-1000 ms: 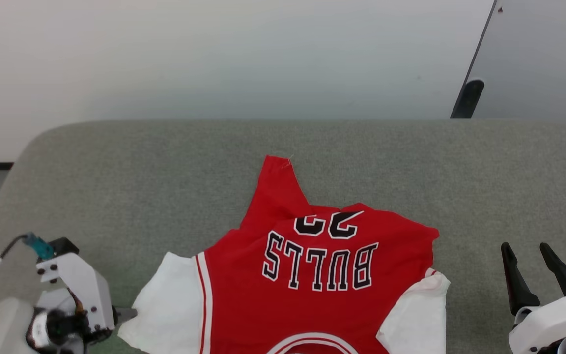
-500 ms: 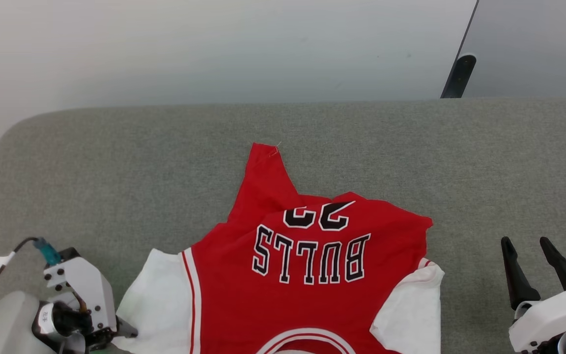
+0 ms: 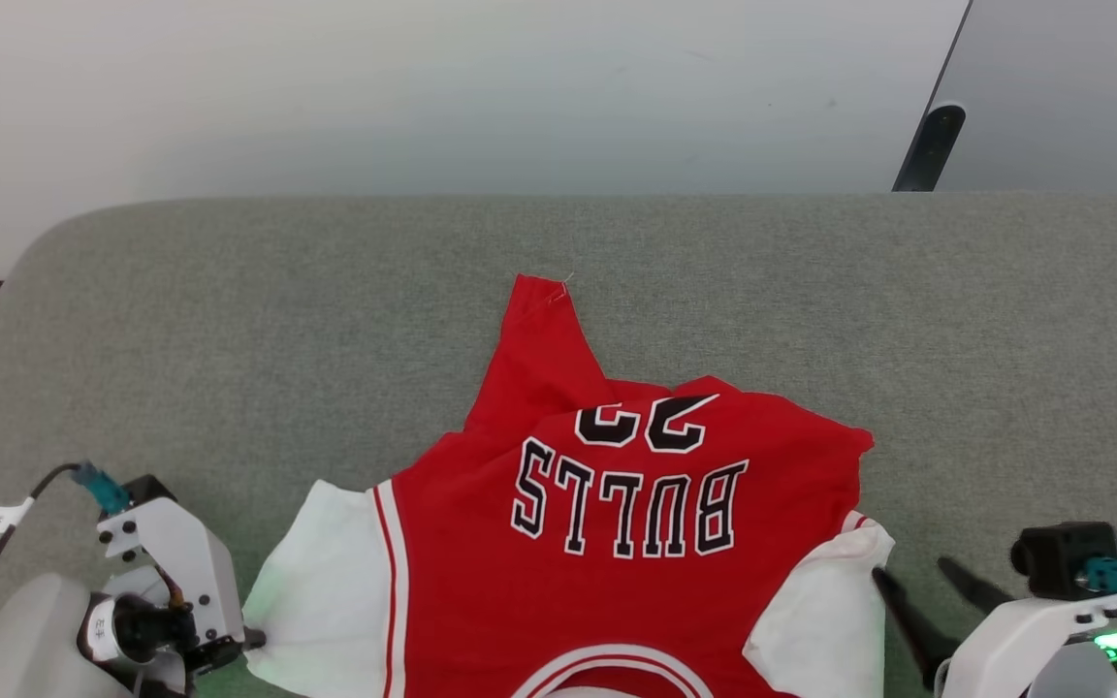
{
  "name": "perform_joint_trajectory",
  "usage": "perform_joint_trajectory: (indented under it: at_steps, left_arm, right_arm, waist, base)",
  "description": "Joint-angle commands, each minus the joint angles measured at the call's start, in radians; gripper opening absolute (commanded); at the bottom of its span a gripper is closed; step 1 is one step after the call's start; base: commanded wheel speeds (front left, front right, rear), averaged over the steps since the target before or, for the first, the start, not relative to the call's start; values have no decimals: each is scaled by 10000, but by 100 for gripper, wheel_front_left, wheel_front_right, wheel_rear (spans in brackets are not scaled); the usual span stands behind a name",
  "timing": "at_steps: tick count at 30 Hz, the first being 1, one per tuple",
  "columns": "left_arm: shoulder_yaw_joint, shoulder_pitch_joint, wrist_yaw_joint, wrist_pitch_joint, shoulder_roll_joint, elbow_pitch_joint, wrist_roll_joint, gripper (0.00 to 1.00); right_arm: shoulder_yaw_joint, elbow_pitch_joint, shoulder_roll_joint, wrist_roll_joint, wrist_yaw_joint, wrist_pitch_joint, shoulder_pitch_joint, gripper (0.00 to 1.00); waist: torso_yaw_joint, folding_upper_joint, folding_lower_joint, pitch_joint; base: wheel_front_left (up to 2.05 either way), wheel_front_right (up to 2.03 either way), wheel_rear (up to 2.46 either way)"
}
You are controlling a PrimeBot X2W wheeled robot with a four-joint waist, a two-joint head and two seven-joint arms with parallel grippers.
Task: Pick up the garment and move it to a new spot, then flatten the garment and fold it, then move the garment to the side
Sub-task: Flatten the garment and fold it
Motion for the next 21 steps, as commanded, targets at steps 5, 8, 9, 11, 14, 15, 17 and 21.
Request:
perform_joint_trajectory:
  at_steps: [5, 8, 9, 11, 14, 15, 17, 21]
  left_arm:
    - [-94, -228, -272, -261, -246, 234, -15, 0]
    - [-124, -395, -369, -367, -316, 294, 7, 0]
    - [-133, -453, -397, -392, -348, 309, 16, 0]
    - [-176, -574, -473, -461, -398, 344, 55, 0]
    - [-245, -756, -562, -559, -495, 414, 97, 0]
    - [-248, -810, -573, -613, -517, 444, 99, 0]
    - [-258, -857, -606, -631, -532, 483, 107, 0]
    - [-291, -1024, -718, -799, -630, 652, 135, 0]
  right_arm:
    - [45, -516, -85, 455, -7, 1790, 378, 100]
    - [-81, -599, -24, 316, -5, 2635, 506, 100]
    - [-131, -644, -22, 210, -7, 2823, 512, 100]
    - [-278, -632, 113, 144, -7, 3129, 518, 100]
    - [-378, -574, 214, 21, -5, 3429, 452, 100]
    - [-384, -543, 251, 23, -5, 3481, 398, 100]
    - [-403, -480, 272, 5, -5, 3536, 356, 100]
    - [-371, -18, 405, -2, -5, 3840, 220, 97]
  waist:
    - [66, 0, 0, -10]
    - [139, 0, 0, 19]
    - [172, 0, 0, 45]
    - [245, 0, 0, 117]
    - [351, 0, 0, 222]
    - [379, 0, 0, 250]
    - [402, 0, 0, 280]
    - [511, 0, 0, 361]
  base:
    - [0, 0, 0]
    - [0, 0, 0]
    - [0, 0, 0]
    - [0, 0, 0]
    - [0, 0, 0]
    - [0, 0, 0]
    - [0, 0, 0]
    - [0, 0, 0]
